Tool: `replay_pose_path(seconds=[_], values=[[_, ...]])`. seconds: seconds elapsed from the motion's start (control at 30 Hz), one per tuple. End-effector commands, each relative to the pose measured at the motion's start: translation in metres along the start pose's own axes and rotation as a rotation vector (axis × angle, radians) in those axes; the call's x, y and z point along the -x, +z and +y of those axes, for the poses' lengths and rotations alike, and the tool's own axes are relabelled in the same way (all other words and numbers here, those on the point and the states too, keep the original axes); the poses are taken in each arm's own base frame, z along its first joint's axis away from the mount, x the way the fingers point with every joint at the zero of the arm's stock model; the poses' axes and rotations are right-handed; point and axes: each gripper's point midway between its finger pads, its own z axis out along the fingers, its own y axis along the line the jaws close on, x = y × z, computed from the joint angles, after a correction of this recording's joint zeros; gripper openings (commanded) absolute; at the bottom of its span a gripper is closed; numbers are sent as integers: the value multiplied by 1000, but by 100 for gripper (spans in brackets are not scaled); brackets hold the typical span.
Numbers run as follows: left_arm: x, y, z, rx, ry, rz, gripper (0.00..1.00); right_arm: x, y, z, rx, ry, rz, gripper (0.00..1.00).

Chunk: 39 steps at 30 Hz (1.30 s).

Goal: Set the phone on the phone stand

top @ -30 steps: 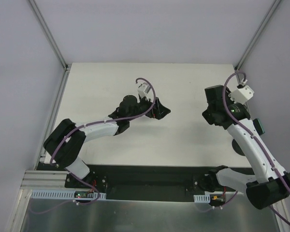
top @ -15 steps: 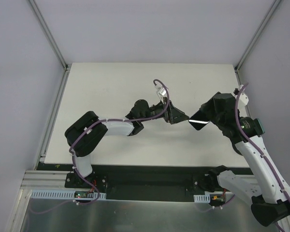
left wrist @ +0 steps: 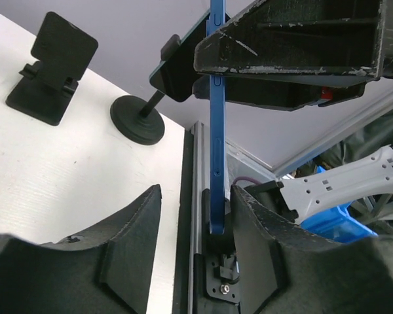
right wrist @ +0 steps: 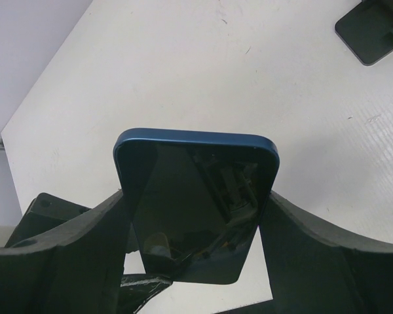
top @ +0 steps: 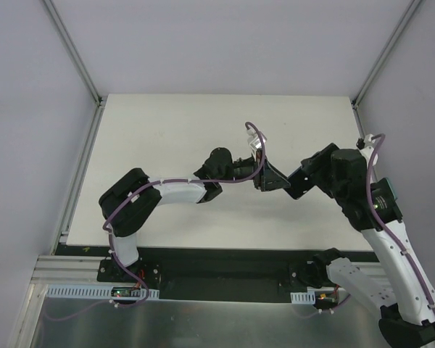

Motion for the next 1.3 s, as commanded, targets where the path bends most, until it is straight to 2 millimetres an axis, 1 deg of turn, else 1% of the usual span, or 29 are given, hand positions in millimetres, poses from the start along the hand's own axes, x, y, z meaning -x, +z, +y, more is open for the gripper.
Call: replay_pose_path(seconds=[0.0,0.03,0.17,0.2,0.23,0.27,0.3,0.33,0.43,0.5,0.57,0.67,0.7,0.73,0.77,0.8,0.87,0.9,0.93,0.97,1.0,1.03,1.07,1.1,1.13,1.17,1.2,1.27], values=[[10,11,-24,-78,109,35,42,5,-9,9,67,17,-20,5],[5,12,-23,-86,100,61,40,5,-11,10,81,13,-18,6],[1,14,-28,-116,93,100,34,2,-12,15,135,4,-17,8],[3,15,-31,-126,98,106,32,1,-13,16,143,0,-15,8],[3,15,-34,-135,100,116,26,0,-14,19,158,-4,-8,8],[0,14,-35,-141,97,141,23,-1,-15,20,167,-6,-2,8],[1,15,-37,-146,97,150,20,-1,-14,21,169,-6,1,8],[1,15,-38,-148,88,161,12,-1,-16,22,178,-3,4,8],[-2,15,-47,-187,67,214,10,2,-18,24,197,2,-13,8],[-7,14,-52,-216,60,248,17,3,-18,25,208,-6,-23,8],[-7,14,-54,-215,56,256,20,1,-16,26,211,-9,-14,8],[-9,13,-53,-207,68,270,22,0,-15,29,223,-11,-10,8],[-9,13,-53,-206,65,279,21,-1,-14,29,225,-18,-8,8],[-13,12,-52,-202,48,304,17,-1,-14,32,239,-19,-10,8],[-11,12,-53,-203,62,307,13,-1,-14,32,239,-21,-8,8],[-11,13,-52,-198,66,308,6,-1,-14,32,241,-22,-10,9],[-10,12,-51,-186,81,315,4,-2,-13,33,251,-22,-13,11],[-9,12,-50,-180,92,312,0,-1,-13,34,256,-22,-13,13],[-6,11,-53,-176,106,304,0,0,-15,36,263,-21,-16,16],[-5,11,-47,-141,124,295,0,0,-15,35,264,-21,-15,20],[-4,10,-45,-126,142,292,0,0,-17,36,273,-24,-15,26],[0,8,-50,-120,171,277,0,-2,-18,36,275,-29,-10,38],[-1,6,-42,-84,199,261,0,-3,-18,34,274,-31,-7,48],[2,5,-43,-75,219,246,0,-6,-18,32,271,-33,3,64],[8,3,-48,-78,248,228,0,-8,-19,30,269,-33,13,70],[6,0,-47,-76,255,225,0,-10,-19,29,264,-28,22,73],[10,0,-52,-89,273,209,0,-12,-20,28,264,-25,31,80],[13,-2,-58,-104,288,199,0,-14,-23,28,273,-21,43,84]])
